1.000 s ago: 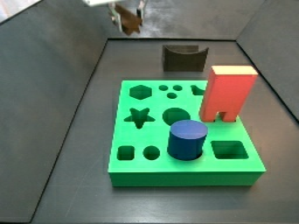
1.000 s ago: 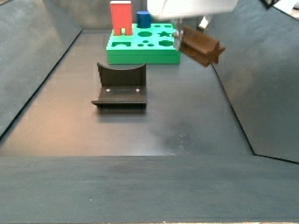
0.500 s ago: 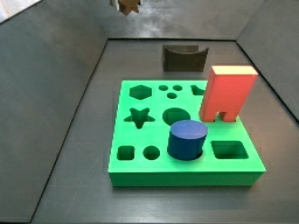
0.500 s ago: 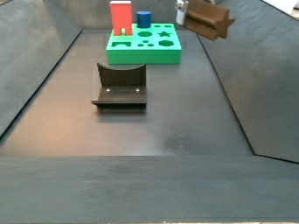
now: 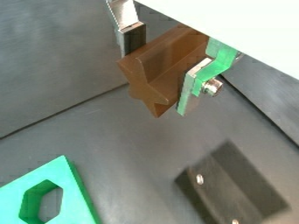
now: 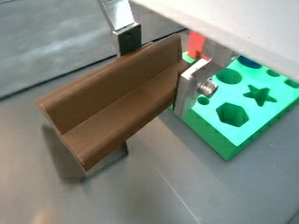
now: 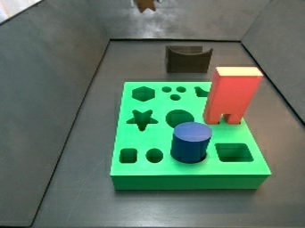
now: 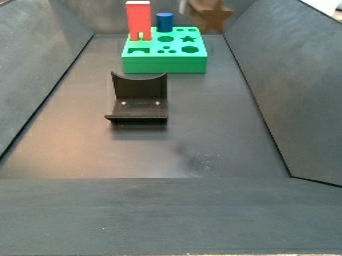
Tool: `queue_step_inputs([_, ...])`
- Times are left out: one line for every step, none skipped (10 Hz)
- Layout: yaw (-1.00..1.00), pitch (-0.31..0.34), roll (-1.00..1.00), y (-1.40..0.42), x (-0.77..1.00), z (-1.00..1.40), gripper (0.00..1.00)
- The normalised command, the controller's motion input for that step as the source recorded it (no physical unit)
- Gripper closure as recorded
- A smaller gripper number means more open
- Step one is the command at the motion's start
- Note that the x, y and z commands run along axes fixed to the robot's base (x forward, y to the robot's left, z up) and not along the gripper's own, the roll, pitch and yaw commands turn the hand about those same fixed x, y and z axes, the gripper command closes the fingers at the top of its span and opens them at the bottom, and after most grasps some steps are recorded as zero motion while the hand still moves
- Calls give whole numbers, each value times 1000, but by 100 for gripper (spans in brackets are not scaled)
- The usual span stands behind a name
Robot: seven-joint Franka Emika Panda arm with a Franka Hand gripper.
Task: Pick up the star object. Move up. Place the star object on the fixture. Regrasp the star object. Move to above the board. Insert the star object.
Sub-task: Place the star object on the fixture.
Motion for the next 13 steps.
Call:
queue_step_inputs([-556,124,-65,-120,1000,85,100])
queue_step_inputs([-348,127,-54,-100,1000,73,100])
queue_step_inputs([-184,121,-38,-78,1000,56,100])
queue_step_inputs([-111,120,-27,-59,1000,46,100])
queue_step_inputs([-79,125,-16,-41,957,32,100])
queue_step_inputs([-55,136,-3,-23,812,25,100])
queue_step_inputs([-48,147,5,-12,708,19,100])
queue_step_inputs([-44,150,10,-8,645,16,100])
queue_step_inputs([-40,142,19,-3,527,6,100])
queue_step_inputs([-128,121,-1000,962,829,-327,100])
queue_step_inputs([-132,120,-1000,927,749,-305,100])
queue_step_inputs([-137,115,-1000,846,706,-238,100])
queue_step_inputs([-139,121,-1000,625,578,-90,100])
